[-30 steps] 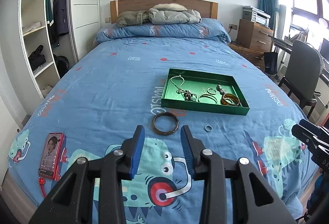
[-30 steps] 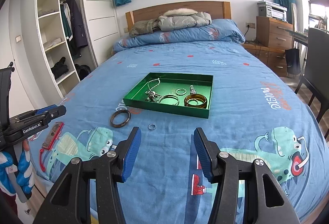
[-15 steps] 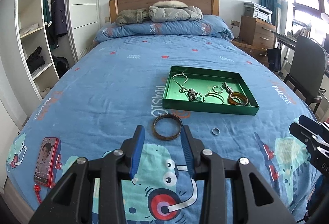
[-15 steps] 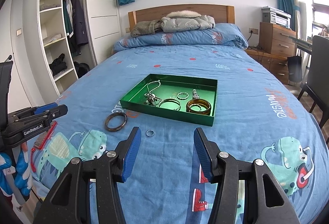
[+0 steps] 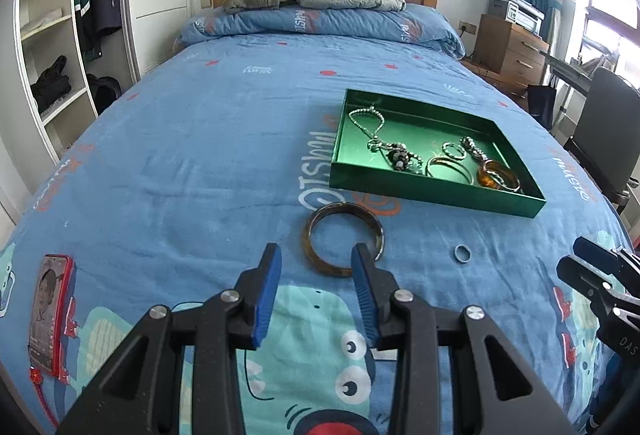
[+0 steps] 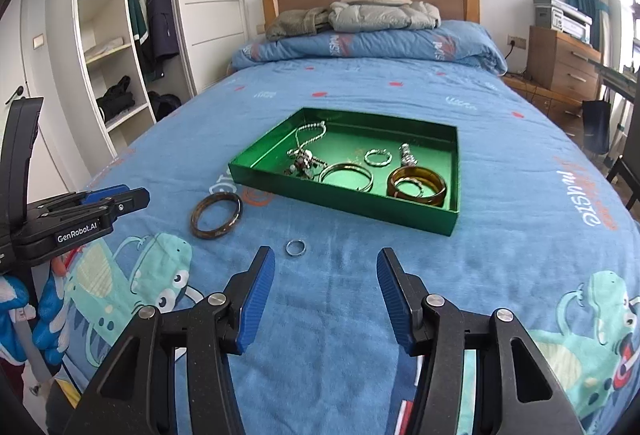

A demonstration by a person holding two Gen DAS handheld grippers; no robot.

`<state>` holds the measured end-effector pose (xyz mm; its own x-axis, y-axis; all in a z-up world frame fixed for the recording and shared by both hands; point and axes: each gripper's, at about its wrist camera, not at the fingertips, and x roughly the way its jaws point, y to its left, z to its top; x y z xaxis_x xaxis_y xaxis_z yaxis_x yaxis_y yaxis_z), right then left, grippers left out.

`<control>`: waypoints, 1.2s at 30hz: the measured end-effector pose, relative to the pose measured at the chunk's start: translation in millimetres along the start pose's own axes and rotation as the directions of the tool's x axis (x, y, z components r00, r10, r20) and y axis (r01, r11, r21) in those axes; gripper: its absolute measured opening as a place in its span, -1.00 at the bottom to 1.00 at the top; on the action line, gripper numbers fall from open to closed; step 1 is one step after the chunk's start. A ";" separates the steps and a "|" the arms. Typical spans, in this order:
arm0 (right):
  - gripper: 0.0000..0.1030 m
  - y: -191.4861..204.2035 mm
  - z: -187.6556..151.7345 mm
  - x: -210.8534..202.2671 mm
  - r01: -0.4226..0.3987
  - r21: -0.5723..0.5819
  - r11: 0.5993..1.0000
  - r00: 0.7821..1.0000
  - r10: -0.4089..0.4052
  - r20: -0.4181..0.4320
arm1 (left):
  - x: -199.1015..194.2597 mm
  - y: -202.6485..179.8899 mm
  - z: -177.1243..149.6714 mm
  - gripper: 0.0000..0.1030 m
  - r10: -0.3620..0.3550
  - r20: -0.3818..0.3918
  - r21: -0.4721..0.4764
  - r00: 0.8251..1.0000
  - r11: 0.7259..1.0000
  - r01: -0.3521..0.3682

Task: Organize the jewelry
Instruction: 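Grasp the dark brown bangle with the left tool while the right tool grasps the last silver ring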

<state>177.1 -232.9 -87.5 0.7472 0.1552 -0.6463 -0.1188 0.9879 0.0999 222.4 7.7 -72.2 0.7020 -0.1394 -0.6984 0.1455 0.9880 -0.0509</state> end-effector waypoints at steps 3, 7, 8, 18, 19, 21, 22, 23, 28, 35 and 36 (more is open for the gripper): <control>0.02 1.6 -0.9 24.4 -0.025 -0.010 1.000 0.999 0.025 -0.035 | 25.6 9.6 -2.3 -0.33 -0.021 -0.044 -0.025 0.999 0.999 0.019; -0.04 5.6 -0.5 59.6 -0.066 -0.021 0.998 0.994 0.063 -0.090 | 55.4 12.7 -2.9 -0.33 -0.043 -0.092 -0.035 0.995 0.999 0.040; -0.06 5.8 0.2 66.8 -0.074 -0.022 0.997 0.992 0.071 -0.104 | 62.3 12.5 -2.6 -0.33 -0.051 -0.101 -0.038 0.994 0.998 0.048; -0.25 10.9 3.5 113.1 -0.139 -0.055 0.989 0.976 0.128 -0.178 | 92.5 4.9 -0.5 -0.35 -0.040 -0.137 -0.005 0.990 0.999 0.040; -0.27 13.2 3.7 115.3 -0.142 -0.068 0.988 0.975 0.128 -0.182 | 93.9 2.4 -0.4 -0.35 -0.034 -0.139 0.007 0.990 0.999 0.035; -0.30 17.0 3.8 118.8 -0.154 -0.086 0.984 0.972 0.135 -0.193 | 96.2 -2.6 -0.2 -0.43 -0.023 -0.140 0.029 0.990 0.999 0.027; -0.33 19.3 3.2 120.4 -0.156 -0.098 0.983 0.971 0.134 -0.200 | 97.0 -4.6 -0.3 -0.53 -0.026 -0.142 0.035 0.990 0.999 0.032; -0.35 20.4 2.7 121.8 -0.152 -0.107 0.983 0.971 0.128 -0.204 | 98.5 -5.5 0.5 -0.65 -0.034 -0.145 0.034 0.989 0.999 0.039; -0.60 17.8 1.0 120.3 -0.155 -0.104 0.982 0.970 0.131 -0.205 | 98.1 -15.4 2.0 -0.85 -0.004 -0.136 0.044 0.991 0.999 0.010; -0.61 16.9 -2.5 102.3 -0.152 -0.085 0.985 0.976 0.136 -0.171 | 74.0 -23.9 0.4 -0.86 0.066 -0.081 0.074 0.995 0.995 -0.060; -0.61 16.0 -3.0 98.2 -0.153 -0.078 0.985 0.976 0.139 -0.166 | 69.3 -24.5 1.1 -0.86 0.069 -0.076 0.076 0.995 0.995 -0.063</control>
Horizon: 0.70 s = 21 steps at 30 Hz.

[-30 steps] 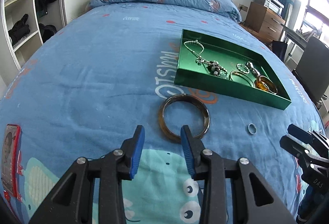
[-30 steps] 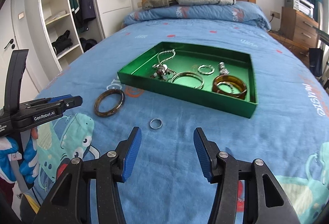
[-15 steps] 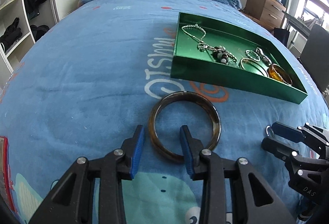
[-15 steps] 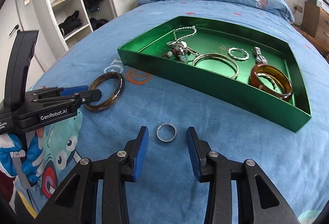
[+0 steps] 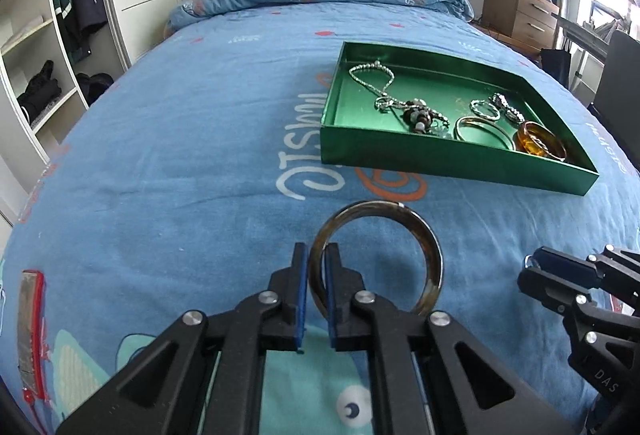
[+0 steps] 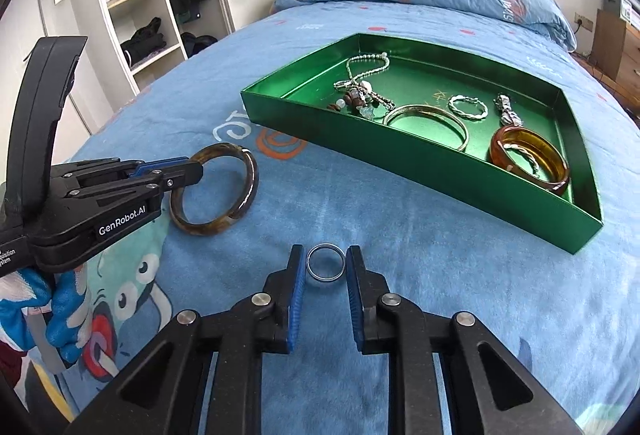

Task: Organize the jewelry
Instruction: 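Grasp the dark brown bangle with the left tool while the right tool grasps the last silver ring, then carry the brown bangle and silver ring into the green tray and open both tools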

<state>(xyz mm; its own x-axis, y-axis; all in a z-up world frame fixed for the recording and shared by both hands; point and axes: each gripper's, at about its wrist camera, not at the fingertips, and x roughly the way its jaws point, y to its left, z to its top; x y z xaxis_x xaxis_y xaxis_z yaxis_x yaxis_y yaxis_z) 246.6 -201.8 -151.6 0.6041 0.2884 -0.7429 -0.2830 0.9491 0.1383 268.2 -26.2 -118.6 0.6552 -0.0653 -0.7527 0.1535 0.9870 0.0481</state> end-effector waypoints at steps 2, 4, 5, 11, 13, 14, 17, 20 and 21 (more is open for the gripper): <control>-0.61 0.7 -1.6 -9.5 0.001 0.006 1.000 1.000 -0.001 0.017 | -9.6 -0.9 0.8 -0.86 0.010 0.014 0.009 1.000 1.000 -0.011; -0.61 0.4 -2.1 -19.6 -0.003 0.014 1.000 0.999 0.003 0.033 | -18.2 -2.9 2.5 -0.86 0.013 0.026 0.016 1.000 1.000 -0.013; -0.61 -0.4 -2.5 -25.9 -0.001 0.014 1.000 0.999 0.000 0.044 | -23.2 -4.7 4.0 -0.86 0.013 0.035 0.021 0.999 1.000 -0.014; -0.61 -9.5 4.6 -53.5 0.017 0.029 0.999 0.995 -0.020 0.096 | -52.1 -13.8 16.5 -0.86 0.007 0.098 0.059 0.995 0.998 -0.012; -0.61 -13.3 9.1 -59.2 0.027 0.029 0.999 0.993 -0.030 0.111 | -59.0 -16.3 22.9 -0.86 -0.001 0.116 0.063 0.993 0.998 -0.007; -0.61 -15.4 11.7 -61.0 0.031 0.029 0.999 0.993 -0.034 0.116 | -61.0 -16.9 27.1 -0.86 -0.008 0.123 0.061 0.992 0.998 0.001; -0.61 -25.3 20.0 -64.5 0.040 0.033 0.999 0.991 -0.044 0.128 | -59.8 -21.7 41.8 -0.86 -0.027 0.132 0.061 0.991 0.998 0.020; -0.61 -34.7 34.4 -62.2 0.054 0.033 0.998 0.989 -0.058 0.136 | -50.4 -27.2 61.4 -0.86 -0.042 0.132 0.054 0.990 0.998 0.035; -0.61 -39.2 40.6 -61.1 0.062 0.029 0.998 0.988 -0.065 0.137 | -46.1 -29.1 67.9 -0.86 -0.043 0.132 0.052 0.990 0.998 0.036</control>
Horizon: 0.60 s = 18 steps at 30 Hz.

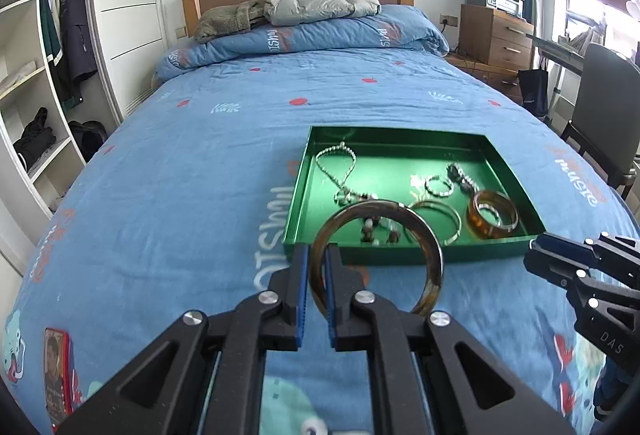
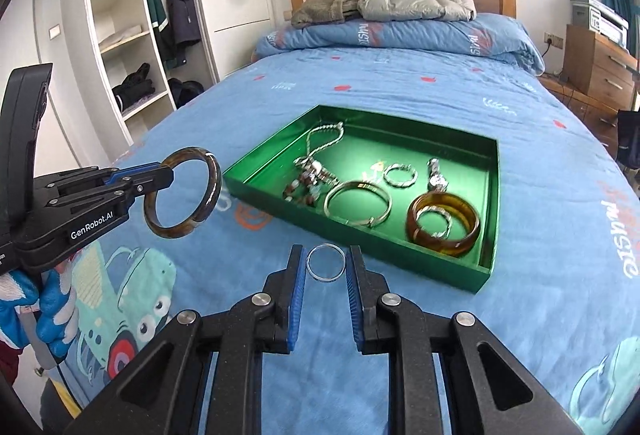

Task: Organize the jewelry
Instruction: 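Carry the brown bangle and silver ring into the green tray and open both tools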

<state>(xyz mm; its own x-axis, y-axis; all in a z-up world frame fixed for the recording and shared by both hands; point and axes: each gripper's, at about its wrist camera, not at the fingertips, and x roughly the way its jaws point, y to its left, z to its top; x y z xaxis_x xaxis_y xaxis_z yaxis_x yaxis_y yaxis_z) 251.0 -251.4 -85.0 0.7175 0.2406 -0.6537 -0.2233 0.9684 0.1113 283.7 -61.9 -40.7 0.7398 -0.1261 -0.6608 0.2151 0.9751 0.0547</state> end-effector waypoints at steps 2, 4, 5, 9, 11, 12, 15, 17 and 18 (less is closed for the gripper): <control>-0.61 -7.2 11.0 5.2 0.015 -0.007 1.000 1.000 -0.015 0.002 | 12.5 -3.4 12.5 -0.86 -0.009 -0.006 -0.013 1.000 1.000 0.009; -0.61 -17.4 25.3 14.2 0.025 -0.001 1.000 1.000 -0.025 0.003 | 25.9 -7.5 25.2 -0.86 -0.009 -0.003 -0.013 1.000 1.000 0.009; -0.61 -22.5 30.7 18.3 0.029 0.004 1.000 1.000 -0.029 0.004 | 31.9 -9.7 30.4 -0.86 -0.008 -0.003 -0.012 1.000 1.000 0.008; -0.61 -42.9 58.0 46.9 0.049 0.012 0.999 0.999 -0.049 -0.016 | 64.2 -16.1 55.8 -0.86 -0.007 -0.021 -0.019 1.000 1.000 0.007; -0.61 -51.5 69.6 61.9 0.058 0.016 0.998 0.998 -0.057 -0.029 | 81.2 -16.7 65.3 -0.86 -0.006 -0.036 -0.033 0.999 0.999 0.005; -0.61 -55.2 74.8 68.9 0.061 0.017 0.998 0.998 -0.060 -0.035 | 90.3 -17.8 70.0 -0.86 0.001 -0.044 -0.032 0.999 0.999 -0.002; -0.61 -64.9 88.5 87.8 0.057 0.033 0.998 0.998 -0.055 -0.044 | 116.5 -20.3 80.7 -0.86 0.020 -0.072 -0.034 0.997 0.999 -0.022; -0.61 -70.4 95.4 102.3 0.053 0.044 0.998 0.997 -0.050 -0.056 | 134.2 -22.9 84.6 -0.86 0.039 -0.096 -0.024 0.995 0.999 -0.041; -0.61 -71.9 97.9 110.0 0.056 0.041 0.998 0.996 -0.053 -0.065 | 141.6 -24.0 84.9 -0.86 0.047 -0.107 -0.022 0.993 0.999 -0.050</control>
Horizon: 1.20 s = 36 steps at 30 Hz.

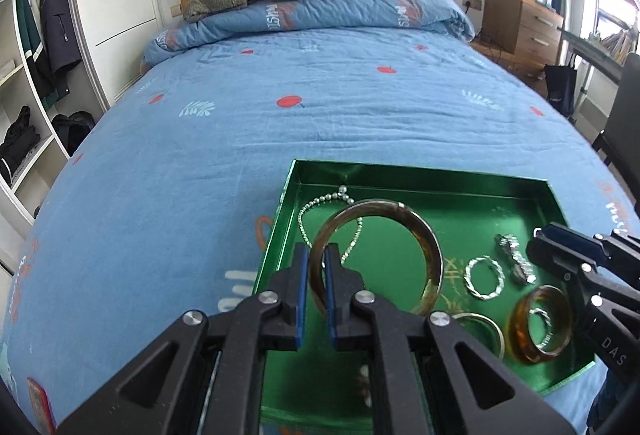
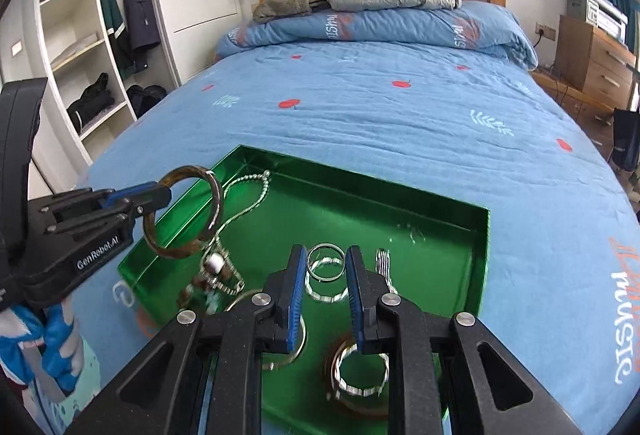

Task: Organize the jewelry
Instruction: 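Carry the brown bangle and silver ring into the green tray and open both tools, then lift both open tools away from the green tray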

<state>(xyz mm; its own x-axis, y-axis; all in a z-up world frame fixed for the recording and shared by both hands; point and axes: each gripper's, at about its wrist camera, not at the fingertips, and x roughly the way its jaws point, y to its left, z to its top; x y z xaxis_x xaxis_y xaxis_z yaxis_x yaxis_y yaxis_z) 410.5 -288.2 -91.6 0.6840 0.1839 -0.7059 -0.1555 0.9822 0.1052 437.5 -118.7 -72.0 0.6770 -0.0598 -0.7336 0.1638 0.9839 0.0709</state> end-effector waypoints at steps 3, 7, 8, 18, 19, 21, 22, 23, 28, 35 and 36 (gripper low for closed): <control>-0.61 -1.0 4.5 19.0 0.017 -0.022 1.000 0.999 -0.018 -0.032 | 24.0 0.5 1.1 -0.86 0.011 -0.049 -0.016 0.999 1.000 -0.012; -0.61 -3.7 7.4 42.0 0.025 -0.034 0.999 0.996 -0.028 -0.089 | 47.9 1.0 -2.4 -0.86 0.028 -0.125 -0.028 0.992 0.999 -0.031; -0.61 -4.2 8.3 47.5 0.027 -0.038 0.999 0.993 -0.031 -0.111 | 53.9 1.0 -4.0 -0.86 0.028 -0.146 -0.028 0.989 0.999 -0.033; -0.62 2.4 4.3 71.1 0.020 -0.111 0.994 0.969 -0.046 -0.242 | 62.8 2.8 -8.7 -0.84 0.023 -0.176 -0.057 0.984 0.998 -0.034; -0.62 2.5 4.2 71.5 0.017 -0.116 0.993 0.969 -0.045 -0.244 | 62.7 2.4 -8.2 -0.84 0.021 -0.176 -0.059 0.984 0.998 -0.032; -0.62 3.8 3.9 71.3 0.026 -0.118 0.993 0.970 -0.054 -0.238 | 61.6 1.6 -8.5 -0.83 0.011 -0.173 -0.054 0.985 0.998 -0.021; -0.62 4.9 3.9 70.5 0.032 -0.124 0.992 0.970 -0.060 -0.237 | 61.9 1.5 -8.2 -0.83 0.011 -0.167 -0.050 0.986 0.999 -0.019; -0.60 6.5 3.7 70.1 0.032 -0.132 0.991 0.970 -0.063 -0.236 | 61.2 1.7 -9.0 -0.82 0.007 -0.162 -0.051 0.987 0.999 -0.015; -0.45 6.7 3.0 58.9 0.041 -0.115 0.992 0.974 -0.066 -0.219 | 54.2 9.1 -9.0 -0.80 -0.052 -0.160 -0.092 0.986 0.995 0.038; -0.27 6.3 -3.2 11.9 0.051 -0.088 0.995 0.984 -0.065 -0.164 | 5.5 14.0 -12.0 -0.51 -0.094 -0.093 -0.096 0.991 0.992 0.085; -0.25 6.8 -5.5 2.4 0.047 -0.079 0.996 0.987 -0.058 -0.150 | -5.7 14.4 -13.8 -0.49 -0.092 -0.077 -0.091 0.993 0.992 0.084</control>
<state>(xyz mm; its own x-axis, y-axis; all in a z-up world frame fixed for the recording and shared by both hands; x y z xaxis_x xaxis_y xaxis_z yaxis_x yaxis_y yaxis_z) 407.2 -281.3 -96.5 0.5775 0.1187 -0.8077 -0.1794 0.9836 0.0163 426.1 -101.9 -76.2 0.6016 -0.1365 -0.7871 0.1542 0.9866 -0.0532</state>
